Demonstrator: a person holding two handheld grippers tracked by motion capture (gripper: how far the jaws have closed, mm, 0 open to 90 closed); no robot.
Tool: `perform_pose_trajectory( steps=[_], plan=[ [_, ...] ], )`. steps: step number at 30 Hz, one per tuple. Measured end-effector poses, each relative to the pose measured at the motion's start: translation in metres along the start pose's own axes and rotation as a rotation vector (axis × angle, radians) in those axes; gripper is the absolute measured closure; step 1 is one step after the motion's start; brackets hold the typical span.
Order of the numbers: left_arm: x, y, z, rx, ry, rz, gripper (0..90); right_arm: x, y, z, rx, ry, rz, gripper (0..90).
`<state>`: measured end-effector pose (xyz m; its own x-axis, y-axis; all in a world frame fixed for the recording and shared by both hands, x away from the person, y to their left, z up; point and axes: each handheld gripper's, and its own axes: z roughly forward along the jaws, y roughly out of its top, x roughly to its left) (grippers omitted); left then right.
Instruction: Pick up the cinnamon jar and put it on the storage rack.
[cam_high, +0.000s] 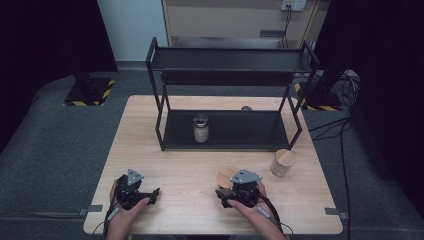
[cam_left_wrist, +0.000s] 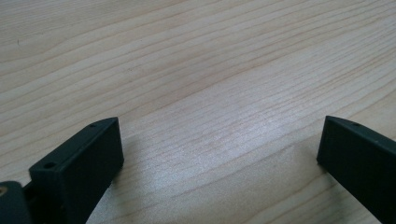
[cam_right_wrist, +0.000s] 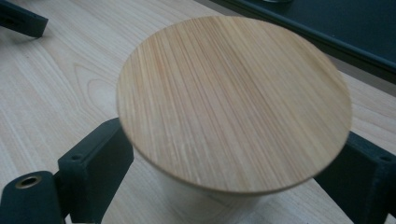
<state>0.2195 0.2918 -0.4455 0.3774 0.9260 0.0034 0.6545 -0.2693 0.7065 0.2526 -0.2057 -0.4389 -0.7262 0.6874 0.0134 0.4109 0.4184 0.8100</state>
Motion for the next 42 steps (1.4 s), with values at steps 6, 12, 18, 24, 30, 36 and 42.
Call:
perform_pose_trajectory(
  steps=[6, 12, 18, 24, 30, 36, 42],
  plan=[
    [0.000, 0.000, 0.000, 0.000, 0.000, 0.000, 0.0, 0.000, -0.004, 0.004, -0.018, 0.004, 0.009, 14.0],
    [0.000, 0.000, 0.000, -0.001, 0.000, 0.000, 0.0, 0.002, -0.007, 0.009, -0.039, 0.005, 0.006, 17.2],
    [0.000, 0.000, 0.000, 0.000, 0.000, 0.000, 0.0, 0.006, -0.011, 0.009, -0.060, -0.019, 0.005, 20.5],
    [0.000, 0.000, 0.000, -0.001, 0.000, 0.000, 0.0, 0.007, -0.016, 0.008, -0.090, -0.035, 0.007, 24.1],
    [0.000, 0.000, 0.000, 0.000, 0.000, 0.000, 0.0, 0.009, -0.016, 0.006, -0.108, -0.040, 0.016, 25.5],
    [0.000, 0.000, 0.000, 0.000, 0.000, 0.000, 0.0, 0.010, -0.013, 0.000, -0.122, -0.049, 0.016, 25.6],
    [0.000, 0.000, 0.000, 0.000, 0.000, 0.000, 0.0, 0.007, -0.006, -0.008, -0.119, -0.054, 0.007, 25.6]
  ],
)
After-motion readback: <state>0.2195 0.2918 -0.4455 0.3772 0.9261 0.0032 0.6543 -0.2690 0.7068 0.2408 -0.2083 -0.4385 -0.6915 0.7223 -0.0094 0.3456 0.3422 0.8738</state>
